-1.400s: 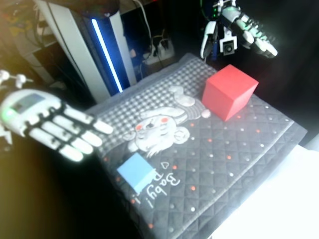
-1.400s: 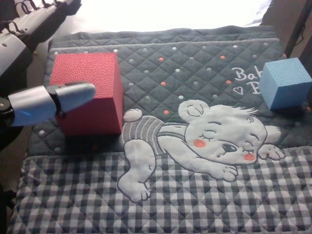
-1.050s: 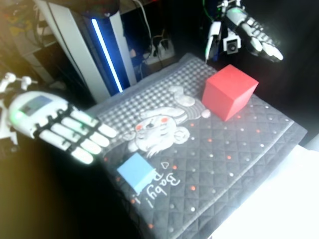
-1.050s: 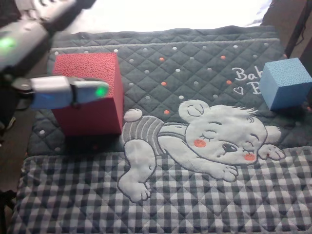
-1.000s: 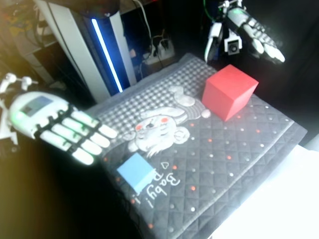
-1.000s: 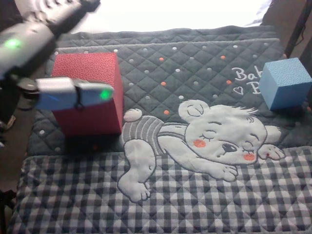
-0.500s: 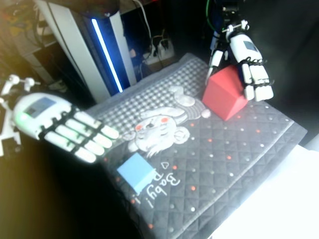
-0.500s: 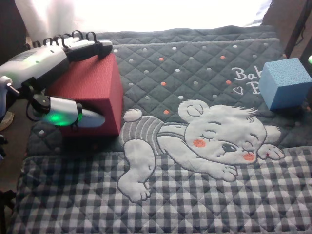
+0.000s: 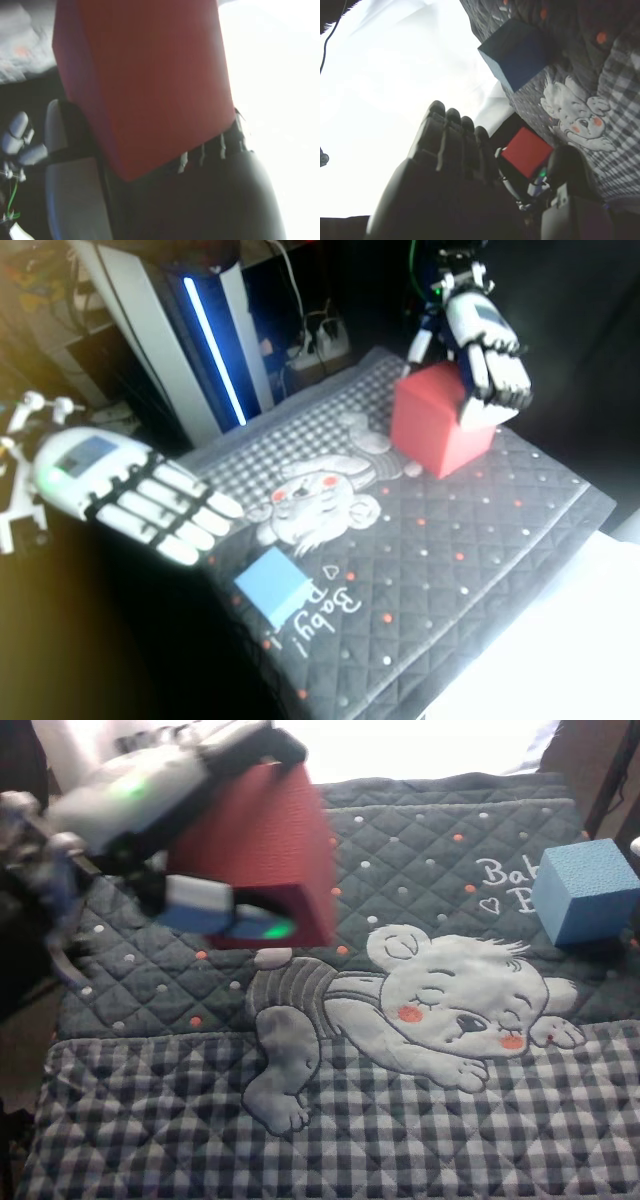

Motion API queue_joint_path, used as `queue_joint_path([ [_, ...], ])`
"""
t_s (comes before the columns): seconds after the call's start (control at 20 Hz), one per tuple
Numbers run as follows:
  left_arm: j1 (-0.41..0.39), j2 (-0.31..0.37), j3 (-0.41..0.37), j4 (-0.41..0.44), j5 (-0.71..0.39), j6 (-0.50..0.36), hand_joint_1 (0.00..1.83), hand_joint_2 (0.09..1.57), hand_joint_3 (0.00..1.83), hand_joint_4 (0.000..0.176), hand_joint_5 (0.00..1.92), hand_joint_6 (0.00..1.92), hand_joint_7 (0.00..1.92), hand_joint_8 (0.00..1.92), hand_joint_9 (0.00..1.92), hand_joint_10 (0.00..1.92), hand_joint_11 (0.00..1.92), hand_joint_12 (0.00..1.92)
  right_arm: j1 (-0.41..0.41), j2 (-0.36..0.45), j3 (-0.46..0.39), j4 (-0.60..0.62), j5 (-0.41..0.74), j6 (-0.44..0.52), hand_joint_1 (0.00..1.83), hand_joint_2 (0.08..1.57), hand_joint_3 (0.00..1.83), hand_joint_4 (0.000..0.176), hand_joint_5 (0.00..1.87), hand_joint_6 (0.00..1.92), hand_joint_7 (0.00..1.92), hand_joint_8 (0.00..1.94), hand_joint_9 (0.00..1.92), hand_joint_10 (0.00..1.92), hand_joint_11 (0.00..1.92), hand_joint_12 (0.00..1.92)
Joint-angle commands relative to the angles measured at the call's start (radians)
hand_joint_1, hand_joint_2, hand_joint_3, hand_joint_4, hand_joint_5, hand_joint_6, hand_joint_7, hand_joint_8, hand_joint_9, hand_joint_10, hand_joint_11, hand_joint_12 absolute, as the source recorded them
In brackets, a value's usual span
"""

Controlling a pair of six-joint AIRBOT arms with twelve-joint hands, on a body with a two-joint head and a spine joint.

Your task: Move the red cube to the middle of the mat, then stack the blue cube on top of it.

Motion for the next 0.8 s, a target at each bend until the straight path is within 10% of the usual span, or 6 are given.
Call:
queue_joint_path([
  [0.0,-0.026,-0.039,0.028,0.020,-0.050,-0.036,1.36,1.10,0.00,0.047,0.17,1.63,0.13,1.49,0.15,1.74,0.33,1.92,0.009,0.003,0.006,0.002,0.119,-0.005,0.43,1.24,0.01,0.000,0.00,0.00,0.00,0.00,0.00,0.00,0.00,0.00],
  [0.15,-0.068,-0.150,0.108,0.060,0.055,-0.083,1.33,1.09,0.00,0.083,0.18,1.87,0.12,1.56,0.29,1.76,0.37,1.92,0.009,0.001,0.008,0.002,0.119,-0.004,0.45,1.24,0.00,0.000,0.00,0.00,0.00,0.00,0.00,0.00,0.00,0.00],
  [0.3,-0.072,-0.214,0.154,0.060,0.143,-0.094,1.12,1.13,0.01,0.000,0.18,1.42,0.14,1.30,0.06,1.47,0.03,1.84,0.009,0.000,0.010,-0.001,0.119,0.003,0.35,1.28,0.01,0.000,0.00,0.00,0.00,0.00,0.00,0.00,0.00,0.00],
  [0.4,-0.067,-0.222,0.158,0.077,0.149,-0.114,0.80,1.11,0.00,0.053,0.01,0.41,0.01,0.16,0.00,0.21,0.00,0.80,0.010,-0.002,0.019,-0.001,0.119,0.027,0.41,1.30,0.02,0.000,0.00,0.00,0.00,0.00,0.00,0.00,0.00,0.00],
  [0.45,-0.063,-0.216,0.150,0.082,0.128,-0.126,0.82,0.92,0.00,0.169,0.00,0.02,0.00,0.01,0.00,0.01,0.00,0.03,0.012,-0.004,0.034,-0.001,0.119,0.072,0.49,1.26,0.00,0.012,0.00,0.00,0.00,0.00,0.00,0.00,0.00,0.00],
  [0.75,-0.011,-0.138,0.100,0.095,-0.039,-0.196,0.80,0.87,0.00,0.176,0.00,0.00,0.00,0.00,0.00,0.00,0.00,0.00,0.135,-0.056,0.144,-0.003,-0.030,0.185,0.78,1.17,0.00,0.000,0.00,0.00,0.00,0.00,0.00,0.00,0.00,0.00],
])
